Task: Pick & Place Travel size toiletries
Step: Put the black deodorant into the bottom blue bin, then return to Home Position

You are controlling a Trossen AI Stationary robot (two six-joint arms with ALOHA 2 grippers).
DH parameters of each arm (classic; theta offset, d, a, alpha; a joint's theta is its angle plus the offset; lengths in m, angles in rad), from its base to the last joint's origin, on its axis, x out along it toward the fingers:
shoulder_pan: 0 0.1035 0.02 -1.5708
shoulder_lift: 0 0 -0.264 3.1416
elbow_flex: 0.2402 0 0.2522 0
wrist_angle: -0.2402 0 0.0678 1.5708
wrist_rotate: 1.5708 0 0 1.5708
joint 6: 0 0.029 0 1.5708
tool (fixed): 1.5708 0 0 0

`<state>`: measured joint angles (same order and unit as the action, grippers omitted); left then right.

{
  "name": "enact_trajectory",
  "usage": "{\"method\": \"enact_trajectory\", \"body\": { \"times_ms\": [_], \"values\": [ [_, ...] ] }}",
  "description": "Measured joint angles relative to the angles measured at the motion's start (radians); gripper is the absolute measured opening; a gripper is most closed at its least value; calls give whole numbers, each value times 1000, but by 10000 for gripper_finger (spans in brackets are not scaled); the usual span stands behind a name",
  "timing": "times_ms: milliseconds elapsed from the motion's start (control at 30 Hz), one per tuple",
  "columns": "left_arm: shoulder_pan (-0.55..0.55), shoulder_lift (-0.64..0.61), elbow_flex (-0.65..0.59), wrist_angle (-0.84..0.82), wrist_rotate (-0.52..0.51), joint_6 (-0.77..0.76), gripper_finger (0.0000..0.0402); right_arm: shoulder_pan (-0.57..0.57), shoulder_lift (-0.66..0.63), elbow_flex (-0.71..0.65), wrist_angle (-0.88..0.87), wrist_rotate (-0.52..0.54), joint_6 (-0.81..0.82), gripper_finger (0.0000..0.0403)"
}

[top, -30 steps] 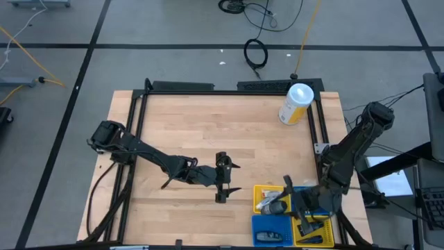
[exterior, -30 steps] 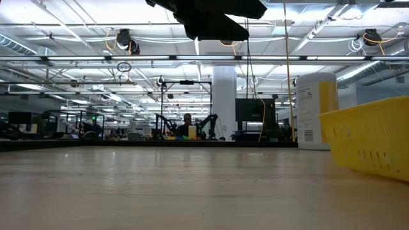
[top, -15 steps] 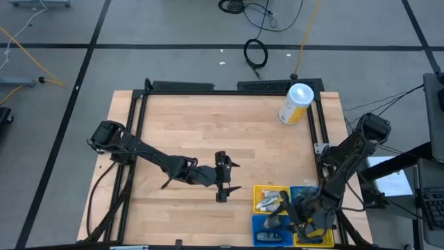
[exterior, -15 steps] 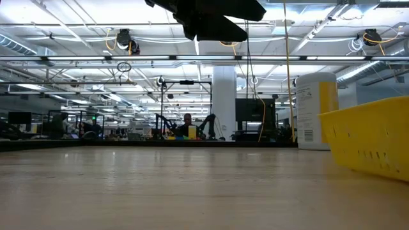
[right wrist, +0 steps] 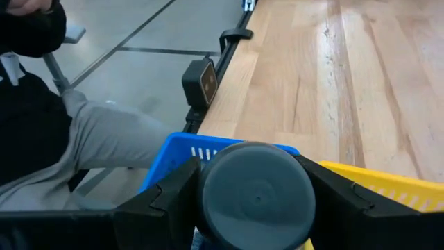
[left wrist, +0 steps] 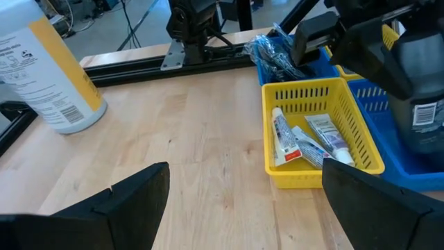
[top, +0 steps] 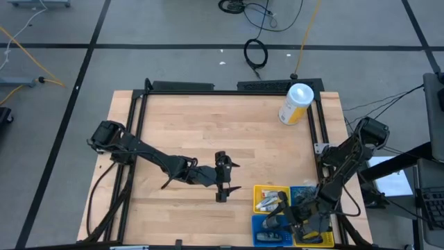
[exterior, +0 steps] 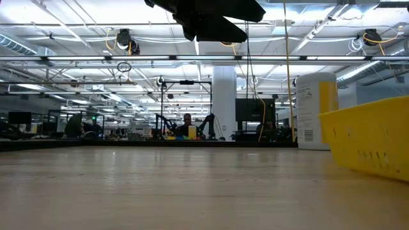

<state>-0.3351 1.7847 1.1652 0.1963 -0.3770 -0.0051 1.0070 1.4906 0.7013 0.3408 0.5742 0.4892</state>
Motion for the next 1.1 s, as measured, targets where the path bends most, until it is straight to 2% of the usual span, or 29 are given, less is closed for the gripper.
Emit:
{"method": "enact_trajectory", "body": {
  "times_ms": [200,400,500,767,867,933,1000,1100],
  "values": [
    [0,0,0,1,10,0,365,-15,0,0,22,1,1,196],
    [0,0,0,1,11,0,365,-24,0,1,33,2,23,331],
    [0,0,0,1,11,0,365,-24,0,1,30,2,22,359],
    [17,0,0,2,5,60,365,-45,-11,1,50,19,-53,346],
    [27,0,0,-41,-8,40,365,-64,-50,1,-6,56,-157,339],
    [42,-3,-2,-56,-60,-15,365,-94,-103,-5,-44,125,-148,336],
    [70,-31,-8,-65,-103,-32,365,-146,-179,-28,-86,132,-151,335],
    [106,-103,-44,-11,-103,-3,365,-235,-300,-110,-103,130,-207,335]
  ]
}}
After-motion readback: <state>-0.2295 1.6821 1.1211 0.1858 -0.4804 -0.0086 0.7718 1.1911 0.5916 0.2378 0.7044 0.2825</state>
